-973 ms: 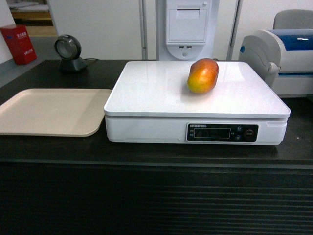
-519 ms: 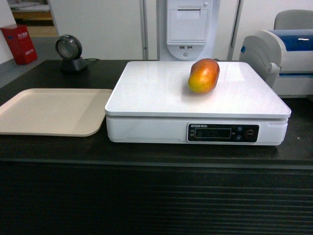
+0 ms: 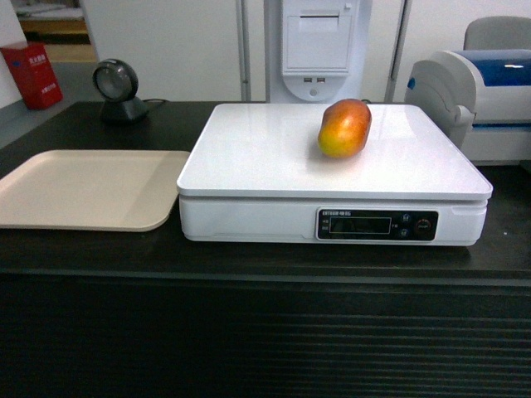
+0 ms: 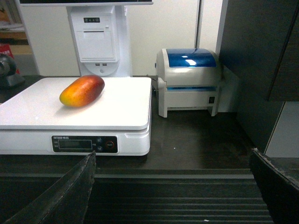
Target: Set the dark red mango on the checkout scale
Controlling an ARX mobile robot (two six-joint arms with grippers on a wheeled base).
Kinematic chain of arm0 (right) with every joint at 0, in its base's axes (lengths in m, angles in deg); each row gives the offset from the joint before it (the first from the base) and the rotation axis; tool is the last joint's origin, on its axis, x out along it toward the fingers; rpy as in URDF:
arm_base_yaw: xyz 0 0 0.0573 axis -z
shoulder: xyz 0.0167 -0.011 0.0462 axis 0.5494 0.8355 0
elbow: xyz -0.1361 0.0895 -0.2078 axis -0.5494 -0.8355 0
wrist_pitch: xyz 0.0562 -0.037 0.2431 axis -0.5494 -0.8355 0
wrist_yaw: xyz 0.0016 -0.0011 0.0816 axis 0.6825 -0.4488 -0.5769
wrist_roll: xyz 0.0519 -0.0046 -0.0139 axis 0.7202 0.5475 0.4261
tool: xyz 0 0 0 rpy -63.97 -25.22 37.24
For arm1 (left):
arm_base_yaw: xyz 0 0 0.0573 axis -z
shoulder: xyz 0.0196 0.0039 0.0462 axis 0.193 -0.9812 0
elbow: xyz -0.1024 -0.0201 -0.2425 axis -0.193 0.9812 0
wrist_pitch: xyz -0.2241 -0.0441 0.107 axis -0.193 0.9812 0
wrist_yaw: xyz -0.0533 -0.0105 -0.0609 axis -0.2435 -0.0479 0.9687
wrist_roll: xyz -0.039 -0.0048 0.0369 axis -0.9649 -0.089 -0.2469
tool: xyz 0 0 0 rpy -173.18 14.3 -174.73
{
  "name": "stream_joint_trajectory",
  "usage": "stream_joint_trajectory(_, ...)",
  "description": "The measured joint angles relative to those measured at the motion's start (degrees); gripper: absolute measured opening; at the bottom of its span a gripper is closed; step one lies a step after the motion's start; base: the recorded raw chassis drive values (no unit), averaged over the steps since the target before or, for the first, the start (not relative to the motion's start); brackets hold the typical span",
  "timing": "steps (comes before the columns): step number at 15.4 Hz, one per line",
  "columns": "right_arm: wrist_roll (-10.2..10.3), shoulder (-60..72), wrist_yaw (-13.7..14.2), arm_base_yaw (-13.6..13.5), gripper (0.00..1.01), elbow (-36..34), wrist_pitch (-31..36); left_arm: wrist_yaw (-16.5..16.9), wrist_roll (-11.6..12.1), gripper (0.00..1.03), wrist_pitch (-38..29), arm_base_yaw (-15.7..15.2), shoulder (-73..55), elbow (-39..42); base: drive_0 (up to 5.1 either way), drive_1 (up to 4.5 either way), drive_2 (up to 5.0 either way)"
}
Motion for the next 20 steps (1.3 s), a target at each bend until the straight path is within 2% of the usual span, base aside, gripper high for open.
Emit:
stream_joint_trajectory(6,0.0,0.0,0.0,0.0,0.98,0.0,-0.02,0.0,0.02,0.8,0.0,0.0,0.0,0.0,0.0,0.0,0.0)
stream_joint_trajectory(8,0.0,0.0,0.0,0.0,0.98,0.0,0.0,0.0,0.07,1.0,0.0,0.0,0.0,0.0,0.0,0.0,0.0)
stream_joint_trajectory(9,0.0,0.0,0.0,0.0,0.98,0.0,0.0,0.0,0.02,0.97,0.0,0.0,0.0,0.0,0.0,0.0,0.0)
stream_joint_trajectory(20,0.0,0.0,0.0,0.0,0.98,0.0,0.0,0.0,0.02,0.98,0.0,0.0,0.0,0.0,0.0,0.0,0.0)
